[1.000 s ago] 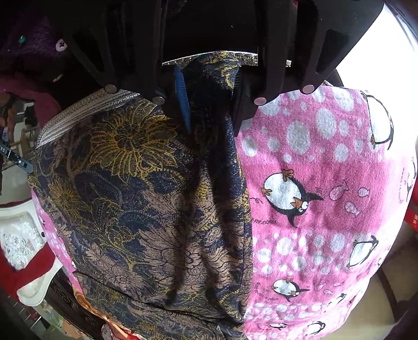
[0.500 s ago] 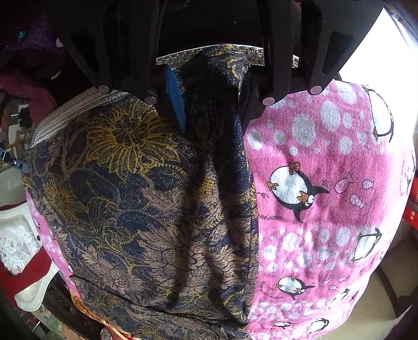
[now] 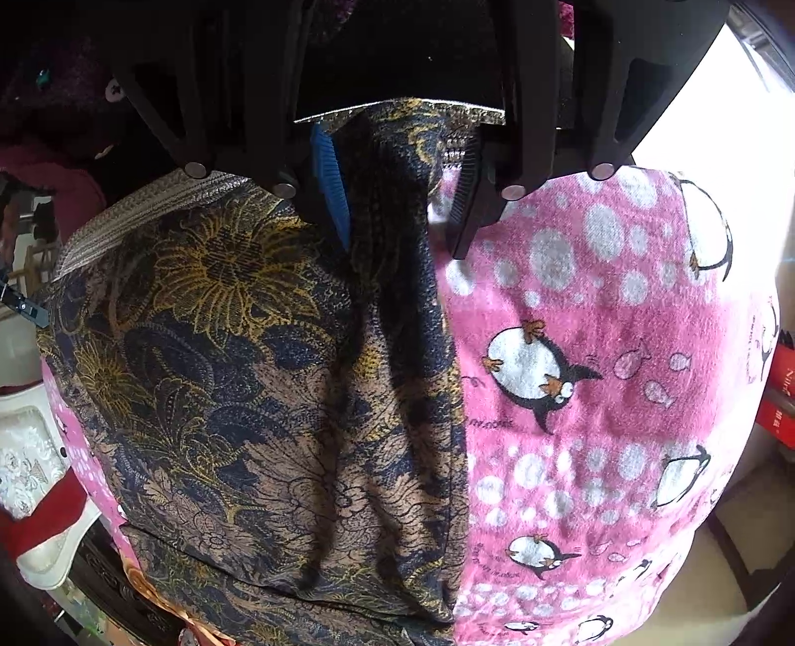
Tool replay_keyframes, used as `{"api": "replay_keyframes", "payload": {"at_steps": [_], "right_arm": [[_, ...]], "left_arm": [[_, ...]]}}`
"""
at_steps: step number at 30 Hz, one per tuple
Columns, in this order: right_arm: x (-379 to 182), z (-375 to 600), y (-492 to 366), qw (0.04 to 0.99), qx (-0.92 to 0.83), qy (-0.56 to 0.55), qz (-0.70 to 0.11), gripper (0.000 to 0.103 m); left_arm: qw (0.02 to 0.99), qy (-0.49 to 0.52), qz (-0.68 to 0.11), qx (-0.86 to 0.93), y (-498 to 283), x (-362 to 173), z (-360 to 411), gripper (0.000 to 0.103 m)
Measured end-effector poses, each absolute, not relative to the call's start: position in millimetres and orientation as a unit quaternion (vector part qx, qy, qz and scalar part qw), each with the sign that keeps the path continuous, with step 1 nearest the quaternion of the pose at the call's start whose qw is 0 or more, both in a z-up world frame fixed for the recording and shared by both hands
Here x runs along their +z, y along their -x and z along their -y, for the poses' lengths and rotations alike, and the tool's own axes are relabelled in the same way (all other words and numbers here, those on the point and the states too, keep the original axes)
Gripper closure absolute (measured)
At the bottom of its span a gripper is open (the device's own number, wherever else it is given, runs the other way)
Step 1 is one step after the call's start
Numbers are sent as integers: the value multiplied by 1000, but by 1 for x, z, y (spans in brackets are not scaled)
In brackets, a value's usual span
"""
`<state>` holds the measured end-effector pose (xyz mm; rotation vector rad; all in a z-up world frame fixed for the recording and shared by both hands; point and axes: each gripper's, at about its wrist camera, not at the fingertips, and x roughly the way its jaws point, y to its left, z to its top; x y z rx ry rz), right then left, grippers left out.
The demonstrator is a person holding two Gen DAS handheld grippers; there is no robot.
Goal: Fold small clothes
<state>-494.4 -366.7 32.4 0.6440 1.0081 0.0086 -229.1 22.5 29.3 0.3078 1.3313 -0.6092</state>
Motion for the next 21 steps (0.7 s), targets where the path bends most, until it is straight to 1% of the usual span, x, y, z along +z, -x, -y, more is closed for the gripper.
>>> {"api": "replay_keyframes", "payload": {"at_steps": [1, 2, 3, 4, 6, 7, 8, 9, 10, 11, 13, 21], "right_arm": [[32, 368, 494, 826, 5, -304, -475, 54], [32, 368, 493, 825, 6, -305, -476, 54], [31, 369, 493, 824, 8, -304, -477, 54], [31, 369, 493, 824, 10, -303, -479, 54], [32, 368, 493, 823, 10, -299, -483, 59], [33, 369, 493, 823, 10, -299, -482, 63], [34, 371, 493, 821, 12, -305, -482, 66], [34, 373, 493, 818, 16, -314, -481, 68], [35, 376, 494, 816, 21, -324, -478, 79], [38, 380, 496, 813, 33, -343, -469, 98], [45, 385, 498, 810, 61, -381, -441, 98], [109, 372, 492, 834, 141, -414, -336, 98]], "left_arm": [[729, -136, -607, -285, 229, 28, -21, 47], [726, -132, -608, -292, 230, 28, -20, 39], [726, -133, -608, -294, 231, 27, -19, 37], [726, -138, -607, -292, 233, 26, -17, 37], [724, -145, -605, -296, 234, 25, -12, 37], [724, -149, -603, -300, 235, 25, -10, 39], [723, -148, -601, -306, 234, 27, -9, 59], [721, -141, -603, -311, 232, 28, -8, 83], [717, -131, -607, -317, 229, 30, -9, 92], [714, -119, -609, -324, 225, 32, -9, 96], [720, -99, -596, -342, 219, 45, -9, 98], [761, -28, -506, -404, 199, 122, -27, 98]]}}
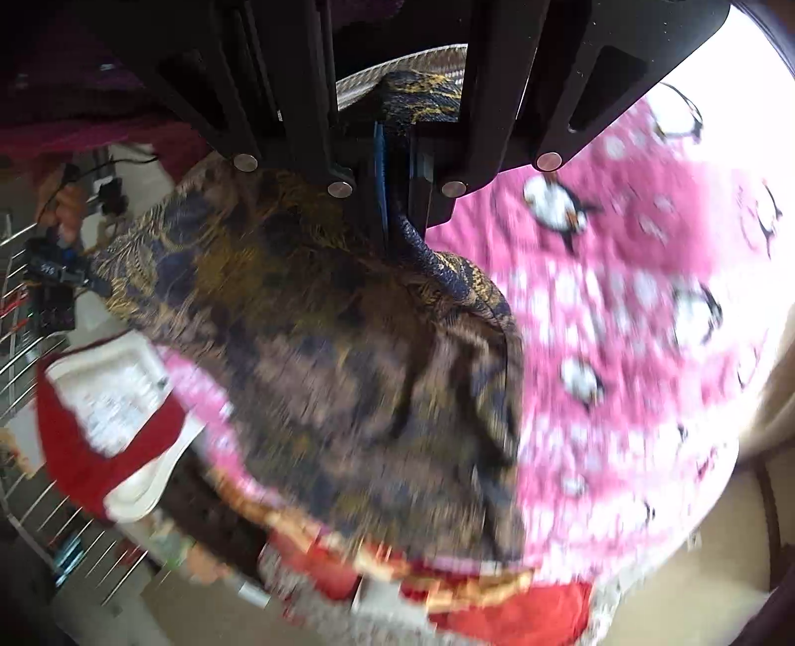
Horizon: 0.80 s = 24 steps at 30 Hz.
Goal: Fold small clothes
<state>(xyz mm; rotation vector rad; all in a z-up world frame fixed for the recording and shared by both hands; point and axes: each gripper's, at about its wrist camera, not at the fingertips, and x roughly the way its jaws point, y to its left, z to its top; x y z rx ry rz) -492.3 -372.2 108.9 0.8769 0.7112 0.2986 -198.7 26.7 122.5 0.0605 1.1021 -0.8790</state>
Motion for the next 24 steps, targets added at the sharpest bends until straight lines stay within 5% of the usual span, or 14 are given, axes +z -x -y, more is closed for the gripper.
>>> {"api": "replay_keyframes", "payload": {"at_steps": [13, 24], "right_arm": [[155, 433, 437, 857, 108, -463, -201, 98], [165, 495, 323, 873, 70, -436, -206, 98]], "left_arm": [[809, 36, -435, -393, 128, 171, -20, 98], [837, 16, -418, -353, 30, 162, 50, 98]]}}
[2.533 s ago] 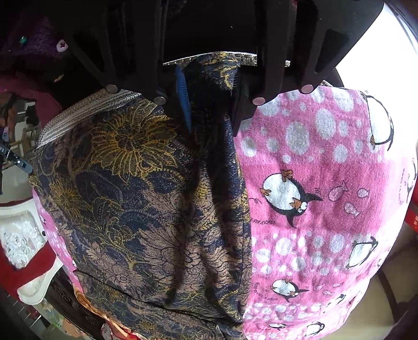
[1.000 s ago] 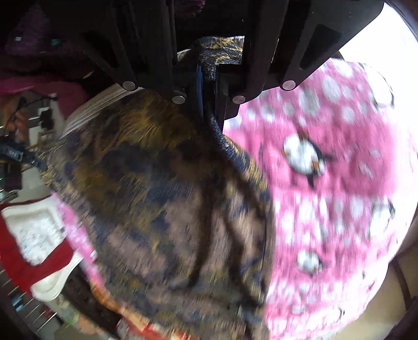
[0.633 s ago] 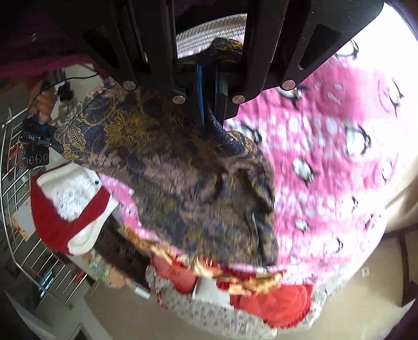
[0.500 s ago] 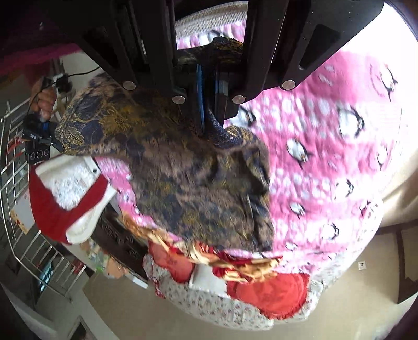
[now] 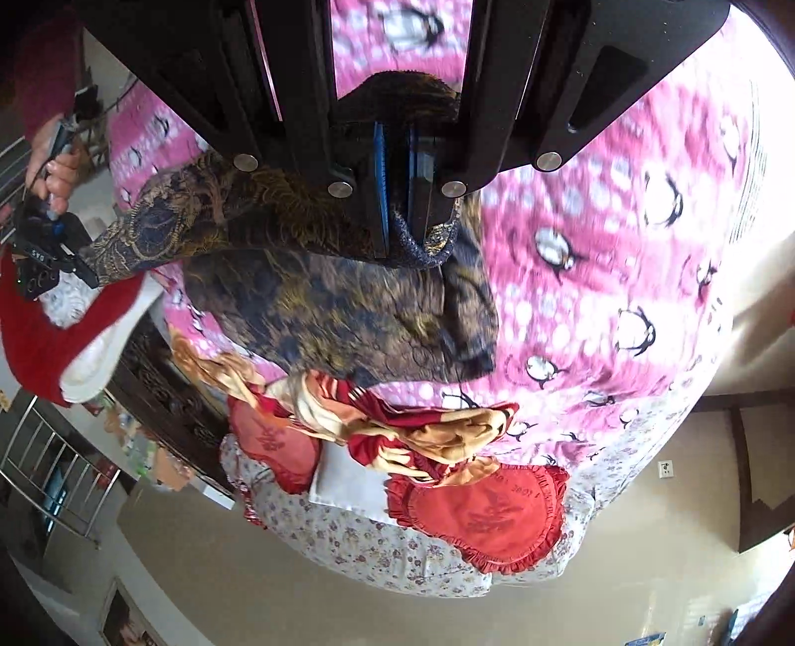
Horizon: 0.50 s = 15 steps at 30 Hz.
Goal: Fold small clothes
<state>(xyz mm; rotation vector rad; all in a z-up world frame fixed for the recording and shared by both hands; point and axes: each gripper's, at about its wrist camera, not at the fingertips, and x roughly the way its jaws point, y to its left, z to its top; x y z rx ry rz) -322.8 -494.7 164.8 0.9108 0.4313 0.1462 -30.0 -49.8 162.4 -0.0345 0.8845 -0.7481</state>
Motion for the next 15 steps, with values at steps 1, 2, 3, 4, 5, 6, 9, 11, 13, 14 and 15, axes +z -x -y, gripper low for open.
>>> {"api": "replay_keyframes", "payload": {"at_steps": [1, 2, 3, 4, 5, 6, 9, 11, 13, 14, 15], "right_arm": [[165, 498, 313, 873, 69, -435, -209, 98], [163, 503, 302, 874, 62, -432, -214, 98], [161, 506, 295, 875, 53, -429, -219, 98], [157, 512, 285, 874, 45, -428, -224, 98], [153, 518, 277, 872, 36, -432, -229, 98], [148, 525, 271, 869, 27, -438, -231, 98], [133, 549, 252, 858, -3, -459, -231, 98], [123, 564, 241, 849, -20, -475, -230, 98], [112, 576, 228, 844, -36, -480, -235, 98], [106, 581, 220, 841, -41, -482, -241, 98], [100, 584, 212, 838, -47, -482, -251, 98]], "left_arm": [[836, 17, -424, -349, 19, 159, 56, 98], [836, 18, -428, -344, 11, 155, 61, 98], [836, 19, -433, -337, -1, 152, 67, 98], [835, 18, -437, -335, -8, 150, 71, 98], [835, 18, -440, -330, -16, 147, 76, 98], [837, 18, -440, -326, -25, 146, 81, 98], [837, 17, -443, -321, -46, 143, 97, 98], [839, 5, -443, -316, -60, 140, 110, 98], [843, -5, -444, -303, -73, 133, 121, 98], [841, -3, -452, -298, -81, 127, 125, 98], [836, 1, -463, -294, -90, 120, 130, 98]]}}
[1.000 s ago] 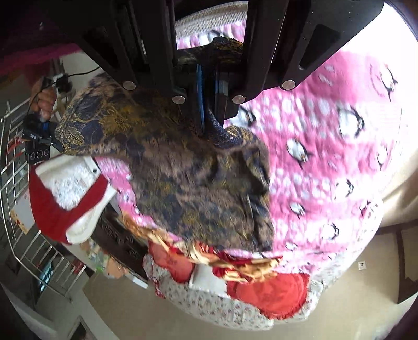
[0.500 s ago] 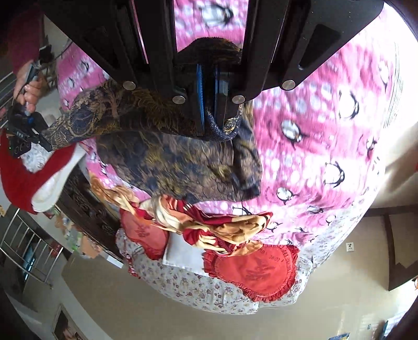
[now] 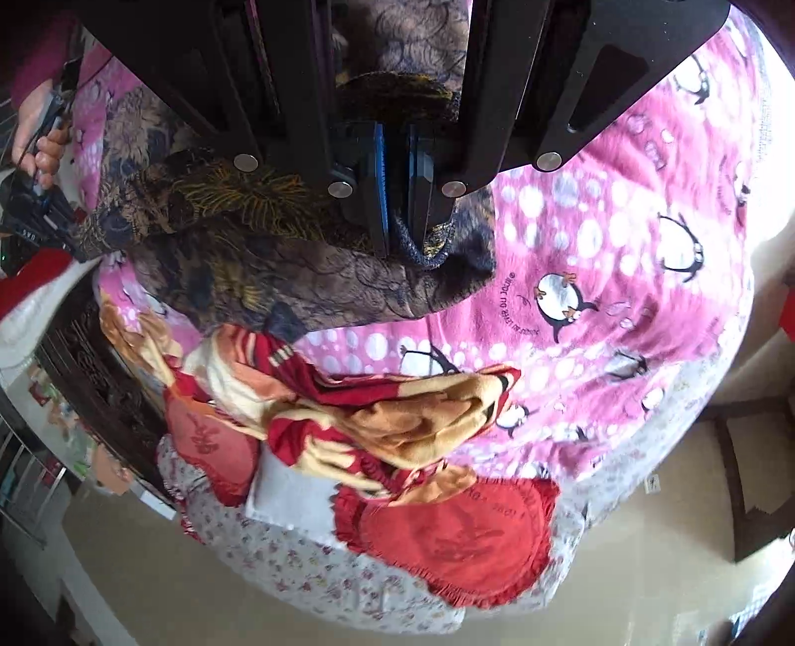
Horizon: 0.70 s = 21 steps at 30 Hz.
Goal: Fold small clothes
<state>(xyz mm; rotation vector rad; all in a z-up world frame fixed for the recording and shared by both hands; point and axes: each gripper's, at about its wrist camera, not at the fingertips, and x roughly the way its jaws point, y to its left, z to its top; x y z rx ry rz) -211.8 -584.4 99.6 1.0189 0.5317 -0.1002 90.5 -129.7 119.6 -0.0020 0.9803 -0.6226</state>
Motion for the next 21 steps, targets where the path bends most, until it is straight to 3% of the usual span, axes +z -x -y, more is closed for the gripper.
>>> {"api": "replay_keyframes", "payload": {"at_steps": [1, 3, 5, 7, 9, 15, 21], "right_arm": [[92, 589, 203, 833, -58, -480, -269, 97], [82, 595, 192, 825, -77, -474, -299, 85], [85, 600, 198, 829, -86, -472, -288, 65], [97, 601, 216, 839, -93, -471, -255, 60], [110, 594, 229, 852, -78, -454, -247, 60], [128, 512, 217, 893, 9, -310, -324, 61], [93, 470, 151, 889, -5, -212, -405, 61]], "left_arm": [[832, 3, -474, -290, -99, 112, 133, 98], [826, 5, -486, -286, -109, 102, 137, 96], [819, 6, -495, -290, -111, 101, 137, 92], [822, 3, -482, -303, -105, 110, 131, 77], [835, -9, -460, -302, -94, 123, 125, 43], [842, -62, -408, -347, -36, 139, 117, 40], [792, -198, -458, -352, -9, 80, 170, 40]]}}
